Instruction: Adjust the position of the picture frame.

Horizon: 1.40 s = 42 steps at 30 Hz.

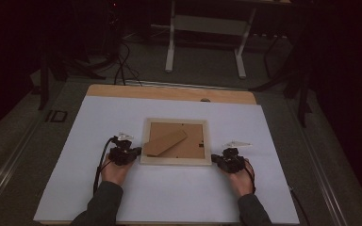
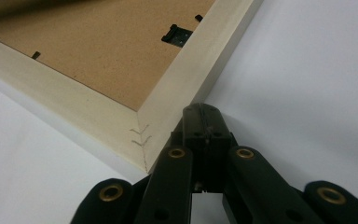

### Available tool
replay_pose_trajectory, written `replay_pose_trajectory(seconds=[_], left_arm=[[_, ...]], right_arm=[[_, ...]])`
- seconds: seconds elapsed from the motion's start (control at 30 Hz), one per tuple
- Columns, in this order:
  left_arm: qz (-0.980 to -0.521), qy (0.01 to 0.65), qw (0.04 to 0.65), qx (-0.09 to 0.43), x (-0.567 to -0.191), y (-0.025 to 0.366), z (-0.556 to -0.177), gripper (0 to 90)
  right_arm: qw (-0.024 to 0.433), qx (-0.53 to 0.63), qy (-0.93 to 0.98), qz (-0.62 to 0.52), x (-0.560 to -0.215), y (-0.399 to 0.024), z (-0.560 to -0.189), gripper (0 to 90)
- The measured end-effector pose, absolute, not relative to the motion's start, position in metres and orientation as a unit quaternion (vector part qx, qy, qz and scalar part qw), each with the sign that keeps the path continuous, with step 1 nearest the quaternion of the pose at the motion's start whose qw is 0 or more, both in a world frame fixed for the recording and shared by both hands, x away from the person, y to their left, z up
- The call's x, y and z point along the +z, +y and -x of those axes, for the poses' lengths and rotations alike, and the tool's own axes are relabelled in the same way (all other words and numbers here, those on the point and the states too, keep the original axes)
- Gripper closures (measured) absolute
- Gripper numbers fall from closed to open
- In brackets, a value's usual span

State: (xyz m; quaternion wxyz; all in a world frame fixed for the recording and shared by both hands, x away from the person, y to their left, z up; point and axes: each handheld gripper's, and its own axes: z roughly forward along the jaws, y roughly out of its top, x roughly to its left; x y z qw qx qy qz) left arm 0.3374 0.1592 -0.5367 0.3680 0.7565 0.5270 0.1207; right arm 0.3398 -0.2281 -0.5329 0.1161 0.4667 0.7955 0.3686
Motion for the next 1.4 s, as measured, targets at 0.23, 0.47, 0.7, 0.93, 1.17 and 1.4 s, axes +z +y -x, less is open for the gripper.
replay_pose_trajectory(seconds=[0.23, 0.47, 0.7, 0.93, 1.17, 1.4], left_arm=[[-0.754, 0.530, 0.368, 0.121, -0.537, 0.159, -0.337, 90.0], [-0.754, 0.530, 0.371, 0.117, -0.535, 0.162, -0.336, 86.1], [-0.751, 0.524, 0.382, 0.121, -0.526, 0.167, -0.332, 82.2], [-0.749, 0.516, 0.396, 0.122, -0.515, 0.170, -0.327, 74.7], [-0.755, 0.498, 0.409, 0.122, -0.502, 0.169, -0.325, 74.2], [-0.750, 0.497, 0.418, 0.125, -0.493, 0.173, -0.324, 70.5]], right_arm=[[0.124, 0.367, 0.798, -0.462, -0.533, -0.227, -0.339, 90.0], [0.149, 0.363, 0.800, -0.453, -0.531, -0.224, -0.338, 90.0], [0.160, 0.378, 0.793, -0.450, -0.522, -0.232, -0.334, 89.9], [0.161, 0.390, 0.789, -0.447, -0.516, -0.241, -0.333, 85.3], [0.160, 0.392, 0.790, -0.443, -0.516, -0.243, -0.332, 82.4], [0.159, 0.394, 0.790, -0.442, -0.514, -0.246, -0.331, 80.9]])
